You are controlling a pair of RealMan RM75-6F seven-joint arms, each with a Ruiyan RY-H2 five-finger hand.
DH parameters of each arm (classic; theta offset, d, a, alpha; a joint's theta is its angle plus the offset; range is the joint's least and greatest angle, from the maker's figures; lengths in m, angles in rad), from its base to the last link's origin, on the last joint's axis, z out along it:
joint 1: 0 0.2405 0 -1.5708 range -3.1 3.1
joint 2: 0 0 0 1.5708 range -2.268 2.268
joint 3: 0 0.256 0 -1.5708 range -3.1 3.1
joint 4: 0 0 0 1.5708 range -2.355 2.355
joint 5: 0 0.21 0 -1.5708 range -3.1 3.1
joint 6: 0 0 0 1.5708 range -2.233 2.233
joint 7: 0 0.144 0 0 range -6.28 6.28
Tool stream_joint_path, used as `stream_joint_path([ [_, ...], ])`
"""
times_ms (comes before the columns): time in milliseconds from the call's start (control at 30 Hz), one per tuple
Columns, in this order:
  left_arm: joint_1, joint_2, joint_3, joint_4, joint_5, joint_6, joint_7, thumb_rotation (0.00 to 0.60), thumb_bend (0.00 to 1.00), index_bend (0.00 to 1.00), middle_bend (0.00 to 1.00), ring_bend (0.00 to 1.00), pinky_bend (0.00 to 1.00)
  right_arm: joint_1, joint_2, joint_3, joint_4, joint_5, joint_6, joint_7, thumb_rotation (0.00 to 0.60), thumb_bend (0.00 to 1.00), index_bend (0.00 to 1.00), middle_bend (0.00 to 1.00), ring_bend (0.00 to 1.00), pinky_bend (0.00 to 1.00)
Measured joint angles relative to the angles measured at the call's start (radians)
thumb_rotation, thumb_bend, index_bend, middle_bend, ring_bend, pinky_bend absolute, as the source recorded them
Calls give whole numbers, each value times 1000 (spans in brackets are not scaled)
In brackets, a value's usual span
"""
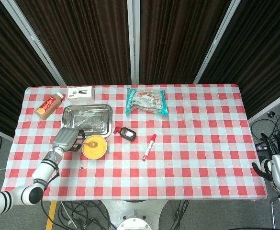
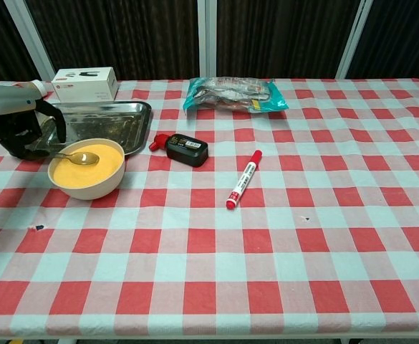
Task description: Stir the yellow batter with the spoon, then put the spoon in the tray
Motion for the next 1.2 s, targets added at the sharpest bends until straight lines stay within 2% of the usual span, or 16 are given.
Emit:
stream_joint_path([
  [133, -4, -14, 5, 7, -2, 15, 7, 600, 303, 512, 961, 994, 1000, -1, 1, 1, 1, 1, 1, 2, 600, 189, 0, 196, 0, 30],
  [333, -11, -27, 11, 19, -25, 23, 19, 600, 297, 537, 964, 995, 1000, -2, 2, 1, 2, 3, 0, 2, 600, 190, 0, 198, 0, 31],
  [1200, -33, -20, 27, 32, -53, -6, -2, 600, 339, 577, 964, 995, 1000, -1, 1, 3, -1, 9, -4, -3, 600, 188, 0, 200, 0, 36],
])
